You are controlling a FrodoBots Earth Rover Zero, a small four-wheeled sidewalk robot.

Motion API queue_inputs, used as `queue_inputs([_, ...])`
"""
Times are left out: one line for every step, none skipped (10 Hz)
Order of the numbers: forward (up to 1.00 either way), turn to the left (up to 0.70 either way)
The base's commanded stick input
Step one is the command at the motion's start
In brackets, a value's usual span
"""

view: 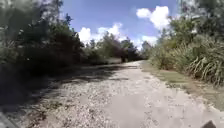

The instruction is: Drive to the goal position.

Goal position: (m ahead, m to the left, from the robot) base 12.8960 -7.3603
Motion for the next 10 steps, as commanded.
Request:
queue_inputs([0.85,0.0])
queue_inputs([0.85,0.0])
queue_inputs([0.85,0.0])
queue_inputs([0.85,0.0])
queue_inputs([0.85,0.0])
queue_inputs([0.85,0.0])
queue_inputs([0.85,0.0])
queue_inputs([0.85,0.0])
queue_inputs([0.85,0.0])
queue_inputs([0.85,0.0])
